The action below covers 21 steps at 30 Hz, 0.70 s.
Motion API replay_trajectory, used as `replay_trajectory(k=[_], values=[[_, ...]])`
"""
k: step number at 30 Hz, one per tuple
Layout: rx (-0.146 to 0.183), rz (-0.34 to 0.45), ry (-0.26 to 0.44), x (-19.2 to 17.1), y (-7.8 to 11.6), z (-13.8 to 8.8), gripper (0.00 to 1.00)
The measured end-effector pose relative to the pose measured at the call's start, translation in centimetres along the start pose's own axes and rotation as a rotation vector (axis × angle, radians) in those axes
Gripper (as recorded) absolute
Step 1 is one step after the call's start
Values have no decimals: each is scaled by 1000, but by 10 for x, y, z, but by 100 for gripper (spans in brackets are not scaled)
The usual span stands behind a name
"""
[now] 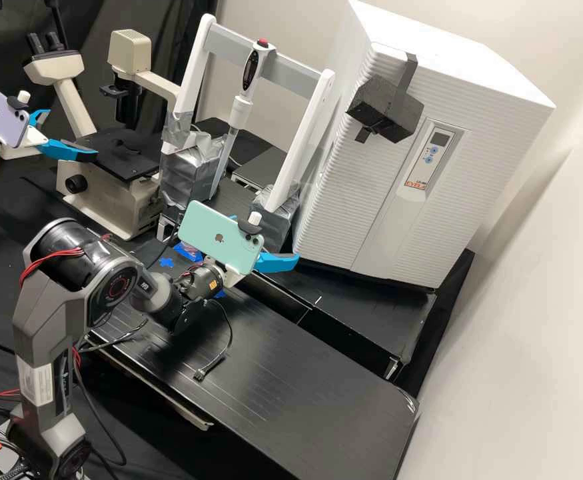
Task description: Open the door
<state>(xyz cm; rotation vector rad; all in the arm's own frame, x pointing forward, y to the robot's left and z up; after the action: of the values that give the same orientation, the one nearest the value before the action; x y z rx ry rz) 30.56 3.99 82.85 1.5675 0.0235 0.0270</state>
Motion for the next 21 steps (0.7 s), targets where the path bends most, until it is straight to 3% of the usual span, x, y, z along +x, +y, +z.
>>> replay_trajectory(k=[10,14,18,21], values=[[0,4,2,-2,4,1,100],[36,50,21,-10,23,1,100],[99,147,44,-18,52,-4,100],[110,208,75,-17,71,-10,100]])
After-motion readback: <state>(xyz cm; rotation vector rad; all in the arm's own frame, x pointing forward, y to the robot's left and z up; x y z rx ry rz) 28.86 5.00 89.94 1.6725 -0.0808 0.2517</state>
